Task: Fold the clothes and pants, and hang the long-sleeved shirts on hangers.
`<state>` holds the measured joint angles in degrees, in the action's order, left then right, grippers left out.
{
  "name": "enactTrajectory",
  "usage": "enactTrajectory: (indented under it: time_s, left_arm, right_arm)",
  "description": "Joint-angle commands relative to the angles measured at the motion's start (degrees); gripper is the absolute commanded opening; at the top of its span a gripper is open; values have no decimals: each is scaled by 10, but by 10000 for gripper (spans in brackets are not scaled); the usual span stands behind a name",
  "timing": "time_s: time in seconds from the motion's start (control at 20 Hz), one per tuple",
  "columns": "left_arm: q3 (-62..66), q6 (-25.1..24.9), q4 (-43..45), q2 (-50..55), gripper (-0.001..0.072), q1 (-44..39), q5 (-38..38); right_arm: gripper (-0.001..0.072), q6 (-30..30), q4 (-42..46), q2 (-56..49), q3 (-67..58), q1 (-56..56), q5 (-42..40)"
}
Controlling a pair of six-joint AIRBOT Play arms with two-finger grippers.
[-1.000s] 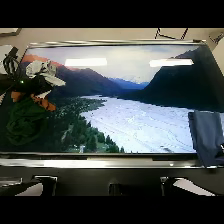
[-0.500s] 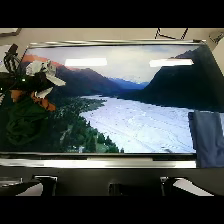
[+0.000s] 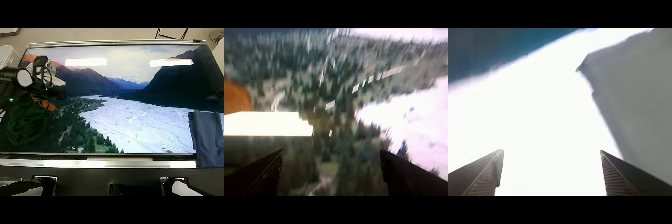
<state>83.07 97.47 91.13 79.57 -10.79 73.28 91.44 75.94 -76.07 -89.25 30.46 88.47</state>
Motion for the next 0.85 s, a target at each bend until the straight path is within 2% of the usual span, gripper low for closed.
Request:
enactTrajectory:
  time_s: [0.0,0.8]
  left_arm:
    - [-46,-6,16,0,705,-11,19]
    - [-48,-5,16,2,706,-10,17]
  right_arm:
    - [694,-11,27,2,86,-65,28]
    - [693,-11,28,2,94,-67,31]
